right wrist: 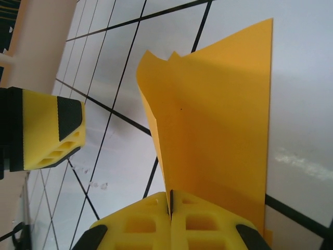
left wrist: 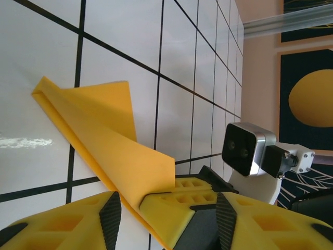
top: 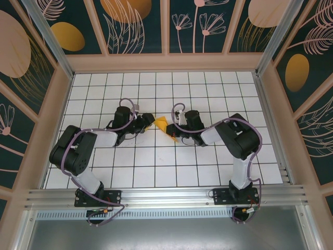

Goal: Fold a paper plane with a square sheet of paper (pick it up from the middle)
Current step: Fold the wing for the fifth time at the center of the table.

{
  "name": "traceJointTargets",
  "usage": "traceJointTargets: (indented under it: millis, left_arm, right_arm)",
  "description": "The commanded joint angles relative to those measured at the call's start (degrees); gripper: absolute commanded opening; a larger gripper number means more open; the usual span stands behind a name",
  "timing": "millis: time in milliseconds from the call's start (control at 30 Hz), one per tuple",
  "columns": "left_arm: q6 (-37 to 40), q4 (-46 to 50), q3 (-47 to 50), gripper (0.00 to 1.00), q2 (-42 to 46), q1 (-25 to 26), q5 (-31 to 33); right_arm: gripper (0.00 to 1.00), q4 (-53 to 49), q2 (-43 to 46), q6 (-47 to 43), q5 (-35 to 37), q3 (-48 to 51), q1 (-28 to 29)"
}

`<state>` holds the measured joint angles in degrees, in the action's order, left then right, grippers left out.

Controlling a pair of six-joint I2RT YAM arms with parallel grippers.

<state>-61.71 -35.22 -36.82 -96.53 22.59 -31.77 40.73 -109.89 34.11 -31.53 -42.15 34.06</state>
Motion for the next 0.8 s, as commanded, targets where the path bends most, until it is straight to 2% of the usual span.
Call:
traceJointTargets:
  millis: [0, 433, 767]
  left_arm:
    - [1.0, -4.4, 0.8, 0.53, -1.1, 0.7, -1.6]
    - [0.6, -9.1, 0.4, 0.41, -6.1, 2.3, -3.8]
    - [1.1, -9.9, -1.0, 0.37, -9.0, 3.1, -5.3]
  right_arm:
    - [0.0, 1.2, -0.9, 2.6, -2.2, -1.1, -0.3]
    - [0.0, 3.8, -3.3, 9.2, -4.2, 0.0, -1.8]
    - [0.0, 3.5, -3.8, 10.9, -4.2, 0.9, -2.4]
